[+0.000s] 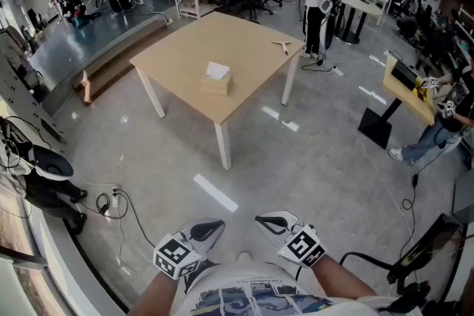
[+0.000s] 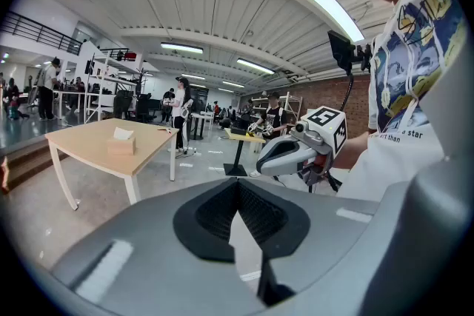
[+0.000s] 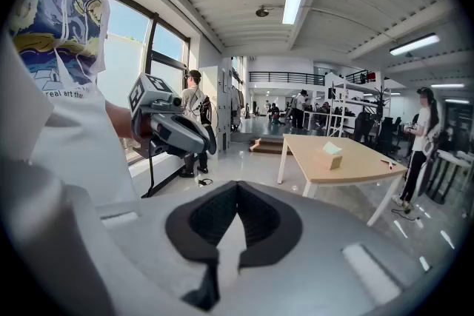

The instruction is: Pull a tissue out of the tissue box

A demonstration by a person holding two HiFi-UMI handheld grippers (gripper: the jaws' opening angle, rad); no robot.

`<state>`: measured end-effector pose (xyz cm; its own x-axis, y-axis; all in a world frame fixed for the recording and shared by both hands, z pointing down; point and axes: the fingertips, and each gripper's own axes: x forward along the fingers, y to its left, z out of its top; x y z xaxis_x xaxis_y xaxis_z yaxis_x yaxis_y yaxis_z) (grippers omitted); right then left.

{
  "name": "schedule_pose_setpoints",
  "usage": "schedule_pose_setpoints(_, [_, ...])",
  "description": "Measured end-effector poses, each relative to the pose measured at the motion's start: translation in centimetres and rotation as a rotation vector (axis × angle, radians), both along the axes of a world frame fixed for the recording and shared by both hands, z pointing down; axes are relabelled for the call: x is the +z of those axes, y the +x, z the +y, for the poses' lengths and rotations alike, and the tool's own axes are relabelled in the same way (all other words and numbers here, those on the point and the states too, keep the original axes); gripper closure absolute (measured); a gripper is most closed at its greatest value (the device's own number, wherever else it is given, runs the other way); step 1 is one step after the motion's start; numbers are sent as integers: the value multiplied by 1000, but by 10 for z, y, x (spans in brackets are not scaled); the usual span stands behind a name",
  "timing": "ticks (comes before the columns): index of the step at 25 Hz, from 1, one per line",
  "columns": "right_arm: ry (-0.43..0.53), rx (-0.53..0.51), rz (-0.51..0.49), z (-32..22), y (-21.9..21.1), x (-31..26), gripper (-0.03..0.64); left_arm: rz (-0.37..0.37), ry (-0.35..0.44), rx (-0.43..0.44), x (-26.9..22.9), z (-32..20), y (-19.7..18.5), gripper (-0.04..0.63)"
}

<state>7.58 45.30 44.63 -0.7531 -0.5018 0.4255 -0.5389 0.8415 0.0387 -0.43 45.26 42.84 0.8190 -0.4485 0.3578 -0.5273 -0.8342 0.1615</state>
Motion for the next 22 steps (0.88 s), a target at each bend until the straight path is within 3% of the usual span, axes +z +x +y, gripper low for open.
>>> schedule_pose_setpoints(22, [-51,-9,-15,-7,7,8,614,-50,8,-17,3,-13,8,594])
